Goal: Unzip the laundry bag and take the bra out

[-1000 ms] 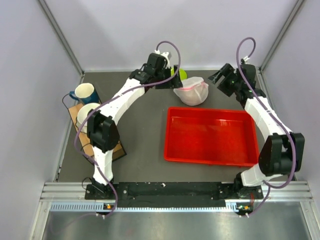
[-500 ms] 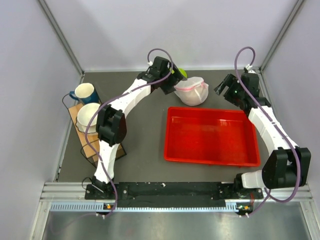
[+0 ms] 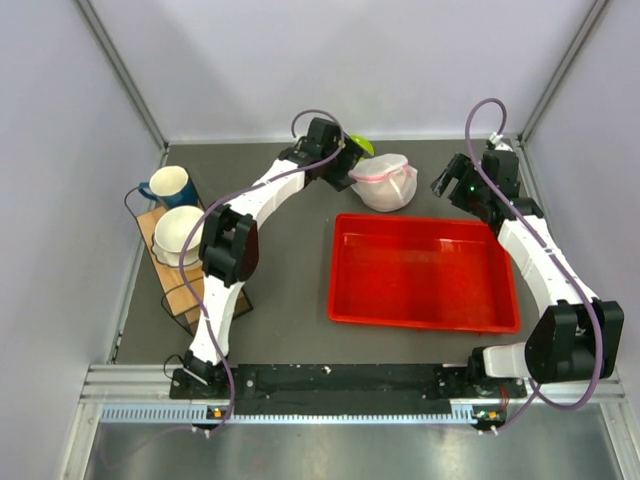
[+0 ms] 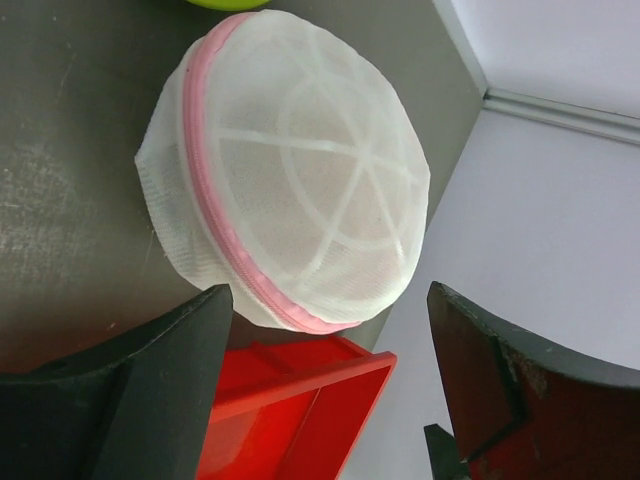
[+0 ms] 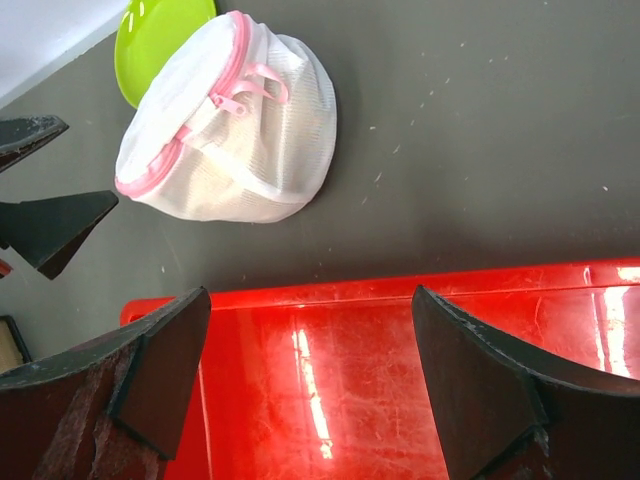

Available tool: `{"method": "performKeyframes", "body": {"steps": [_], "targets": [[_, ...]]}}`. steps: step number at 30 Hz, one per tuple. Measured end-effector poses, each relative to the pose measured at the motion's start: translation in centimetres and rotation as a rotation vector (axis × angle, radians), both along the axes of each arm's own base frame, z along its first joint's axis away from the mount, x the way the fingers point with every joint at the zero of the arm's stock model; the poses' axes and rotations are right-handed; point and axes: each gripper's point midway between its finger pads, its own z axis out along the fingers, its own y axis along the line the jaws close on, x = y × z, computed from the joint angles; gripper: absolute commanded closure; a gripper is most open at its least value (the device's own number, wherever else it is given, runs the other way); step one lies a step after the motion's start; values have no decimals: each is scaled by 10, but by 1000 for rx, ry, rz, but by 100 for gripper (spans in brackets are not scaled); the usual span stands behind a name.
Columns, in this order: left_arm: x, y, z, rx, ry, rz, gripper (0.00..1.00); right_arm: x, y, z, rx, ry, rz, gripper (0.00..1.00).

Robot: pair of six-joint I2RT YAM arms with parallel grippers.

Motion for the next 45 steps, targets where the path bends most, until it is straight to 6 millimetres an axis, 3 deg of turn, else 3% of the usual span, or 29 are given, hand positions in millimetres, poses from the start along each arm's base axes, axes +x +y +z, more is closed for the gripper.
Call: {"method": "performKeyframes", "body": {"steps": [5,8,13,17,23,27,29,34,40,45], "targets": [[11,-11,6,-20,-20,-2,17,-1,1,-1,-2,4,9,17],[10,-15,-2,-17,-6,-8,26,-3,0,-3,-4,15,7,17],[4,-10,-24,14,43,1,100,-4,2,-3,2,18,15,18],[5,-8,-22,57,3,-29,100,-2,3,-5,5,26,21,18],[11,-12,5,94,-146,-141,100,7,9,-2,38,42,41,17],[4,-17,8,130,-224,-266,100,32,26,14,247,20,107,17],[-1,-18,8,147,-254,-326,100,47,31,12,341,13,125,17],[-13,-20,14,168,-317,-439,100,68,43,-20,509,91,136,17],[-20,-23,17,168,-347,-504,100,91,48,-59,583,178,108,21],[-21,-25,34,165,-393,-539,100,109,46,-71,600,180,86,26]]}}
